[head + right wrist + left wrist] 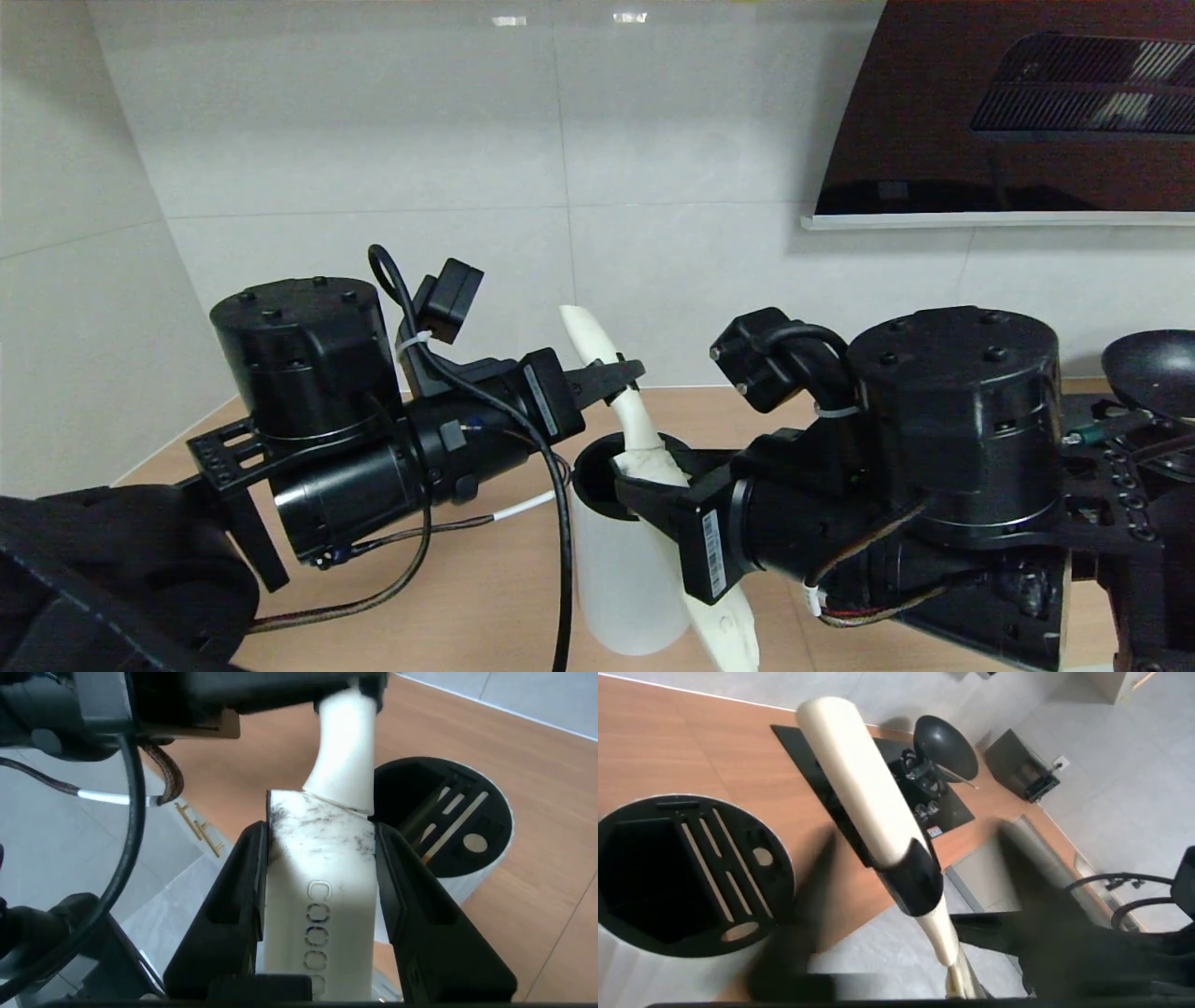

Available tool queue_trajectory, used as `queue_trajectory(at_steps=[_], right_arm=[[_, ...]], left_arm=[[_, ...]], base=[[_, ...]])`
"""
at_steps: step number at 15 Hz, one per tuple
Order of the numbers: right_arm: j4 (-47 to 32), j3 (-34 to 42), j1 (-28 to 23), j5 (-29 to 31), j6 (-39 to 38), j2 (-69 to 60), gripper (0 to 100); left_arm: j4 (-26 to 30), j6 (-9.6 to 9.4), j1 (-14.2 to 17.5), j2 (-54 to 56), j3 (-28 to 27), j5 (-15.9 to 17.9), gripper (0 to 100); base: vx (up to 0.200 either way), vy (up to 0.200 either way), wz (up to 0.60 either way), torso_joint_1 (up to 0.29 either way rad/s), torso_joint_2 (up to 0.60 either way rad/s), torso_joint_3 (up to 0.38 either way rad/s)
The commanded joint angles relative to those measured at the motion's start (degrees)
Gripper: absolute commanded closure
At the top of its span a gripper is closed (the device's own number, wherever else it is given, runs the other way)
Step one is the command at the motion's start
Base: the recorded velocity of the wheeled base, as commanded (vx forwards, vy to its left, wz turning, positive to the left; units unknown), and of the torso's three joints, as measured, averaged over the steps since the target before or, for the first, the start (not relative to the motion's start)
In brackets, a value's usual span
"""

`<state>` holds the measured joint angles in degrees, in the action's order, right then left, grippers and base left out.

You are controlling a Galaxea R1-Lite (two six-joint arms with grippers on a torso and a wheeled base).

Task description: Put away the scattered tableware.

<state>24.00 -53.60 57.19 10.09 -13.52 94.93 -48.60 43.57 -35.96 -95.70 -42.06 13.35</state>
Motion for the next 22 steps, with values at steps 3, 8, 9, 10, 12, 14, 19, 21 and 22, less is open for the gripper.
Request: queue_trajectory(at_steps=[3,8,9,10,12,14,19,21,22], right_arm=[[0.34,0.08,0.03,0.01,-0.02,-0.09,100],[0.87,0.08,0.03,0.01,-0.02,-0.09,100],[0.87,-0.01,-0.06,0.19,-0.02,-0.01,100],[0.87,-0.1,-0.06,0.63,-0.02,0.08,100],[0.96,-0.01,-0.06,0.8,-0.1,0.08,0],[0.96,-0.01,-0.06,0.8,-0.1,0.08,0],[0.96,0.52,-1.64,0.8,-0.02,-3.43,0],[0.87,1.48,-5.77,0.63,0.34,-6.6,0],[0.87,1.75,-7.44,0.45,0.6,-7.74,0]], left_arm=[[0.35,0.02,0.01,-0.02,0.05,0.1,100],[0.44,-0.06,-1.3,0.16,0.05,-0.17,100],[0.62,-0.15,-1.48,0.42,0.05,-0.17,100],[0.62,-0.5,-1.57,0.42,0.05,-0.34,100],[0.62,-1.56,-1.57,0.51,0.05,-0.78,100],[0.7,-2.61,-1.57,0.42,-0.13,-1.22,100],[3.16,-7.09,-0.25,2.0,-3.03,-2.19,100],[12.66,-11.23,1.51,3.06,-11.12,-6.14,100],[18.63,-12.81,2.3,3.06,-16.3,-8.95,100]], base=[[0.0,0.0,0.0,0.0,0.0,0.0],[0.0,0.0,0.0,0.0,0.0,0.0],[0.0,0.0,0.0,0.0,0.0,0.0],[0.0,0.0,0.0,0.0,0.0,0.0],[0.0,0.0,0.0,0.0,0.0,0.0],[0.0,0.0,0.0,0.0,0.0,0.0],[0.0,0.0,0.0,0.0,0.0,0.0],[0.0,0.0,0.0,0.0,0.0,0.0],[0.0,0.0,0.0,0.0,0.0,0.0]])
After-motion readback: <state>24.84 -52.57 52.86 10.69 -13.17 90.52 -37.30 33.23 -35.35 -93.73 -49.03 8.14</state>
